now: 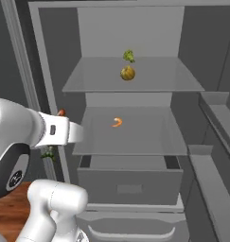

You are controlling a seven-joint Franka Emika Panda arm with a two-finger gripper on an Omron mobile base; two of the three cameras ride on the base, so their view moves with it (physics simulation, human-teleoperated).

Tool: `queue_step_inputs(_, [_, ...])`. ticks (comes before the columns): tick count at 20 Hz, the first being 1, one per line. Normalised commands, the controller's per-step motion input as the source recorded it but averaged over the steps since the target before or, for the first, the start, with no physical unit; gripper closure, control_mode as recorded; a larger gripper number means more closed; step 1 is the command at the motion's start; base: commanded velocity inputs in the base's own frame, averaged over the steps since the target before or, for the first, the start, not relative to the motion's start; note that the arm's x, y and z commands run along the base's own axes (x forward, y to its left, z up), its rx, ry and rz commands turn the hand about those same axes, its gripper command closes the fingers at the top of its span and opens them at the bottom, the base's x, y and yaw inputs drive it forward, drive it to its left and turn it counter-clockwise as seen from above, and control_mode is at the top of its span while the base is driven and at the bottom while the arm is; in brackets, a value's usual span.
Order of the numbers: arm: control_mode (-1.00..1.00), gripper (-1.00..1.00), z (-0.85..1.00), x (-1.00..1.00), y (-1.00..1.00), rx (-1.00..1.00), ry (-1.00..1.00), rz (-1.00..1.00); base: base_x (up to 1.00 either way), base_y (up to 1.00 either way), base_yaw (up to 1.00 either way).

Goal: Transport the fish and squash to the fridge. Place the fish on the rack containing meat and place the squash on the rack containing the vegetable, ensuring meats and vegetables are on different racks.

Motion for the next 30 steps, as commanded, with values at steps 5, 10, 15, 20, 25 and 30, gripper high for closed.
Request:
queue_step_inputs(5, [1.00, 1.00, 0.00, 0.00, 0.00, 0.00, 0.00, 0.00, 0.65, -0.09, 0.25])
queue_step_inputs(10, [1.00, 1.00, 0.00, 0.00, 0.00, 0.00, 0.00, 0.00, 0.92, 0.00, 0.25])
queue_step_inputs(15, [1.00, 1.00, 0.00, 0.00, 0.00, 0.00, 0.00, 0.00, 0.58, 0.00, 0.35])
queue_step_inputs(20, [1.00, 1.00, 0.00, 0.00, 0.00, 0.00, 0.00, 0.00, 0.20, 0.00, 0.26])
queue_step_inputs(25, [-1.00, 1.00, -0.26, 0.02, 0.00, 0.02, 0.12, 0.12, 0.00, 0.00, 0.00])
queue_step_inputs(30, [-1.00, 1.00, -0.47, 0.36, -0.04, 0.00, 0.10, 0.11, 0.00, 0.00, 0.00])
